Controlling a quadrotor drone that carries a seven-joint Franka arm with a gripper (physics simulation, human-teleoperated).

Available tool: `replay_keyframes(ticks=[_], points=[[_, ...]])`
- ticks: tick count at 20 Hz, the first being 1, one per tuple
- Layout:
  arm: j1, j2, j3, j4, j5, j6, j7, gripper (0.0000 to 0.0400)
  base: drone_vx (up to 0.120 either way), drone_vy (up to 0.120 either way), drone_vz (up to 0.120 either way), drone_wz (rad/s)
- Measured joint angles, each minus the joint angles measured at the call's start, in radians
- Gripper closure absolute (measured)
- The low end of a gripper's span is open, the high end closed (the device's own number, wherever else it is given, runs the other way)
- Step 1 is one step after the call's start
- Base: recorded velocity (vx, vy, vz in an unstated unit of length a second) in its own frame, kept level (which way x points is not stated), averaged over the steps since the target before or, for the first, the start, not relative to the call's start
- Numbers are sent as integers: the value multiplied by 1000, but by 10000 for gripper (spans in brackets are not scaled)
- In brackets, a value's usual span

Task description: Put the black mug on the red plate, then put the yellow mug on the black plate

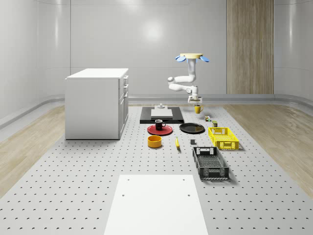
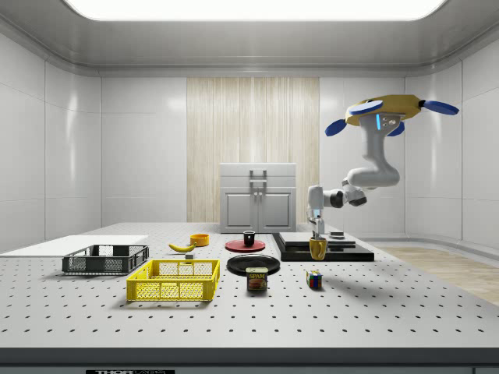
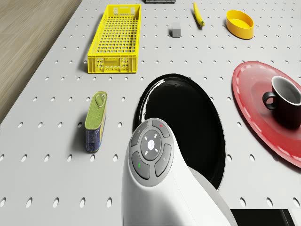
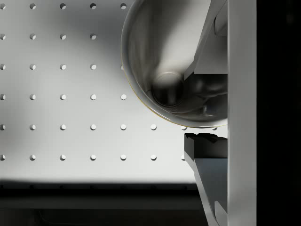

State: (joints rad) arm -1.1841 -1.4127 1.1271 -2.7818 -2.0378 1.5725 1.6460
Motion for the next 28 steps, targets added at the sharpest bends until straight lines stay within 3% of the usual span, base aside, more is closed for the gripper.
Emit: replay_keyframes(ticks=[18, 28], points=[[-4, -7, 1, 1, 4, 7, 3, 290, 120, -120, 0, 0], [-6, -11, 2, 1, 5, 10, 4, 290, 120, -8, -48, 0]])
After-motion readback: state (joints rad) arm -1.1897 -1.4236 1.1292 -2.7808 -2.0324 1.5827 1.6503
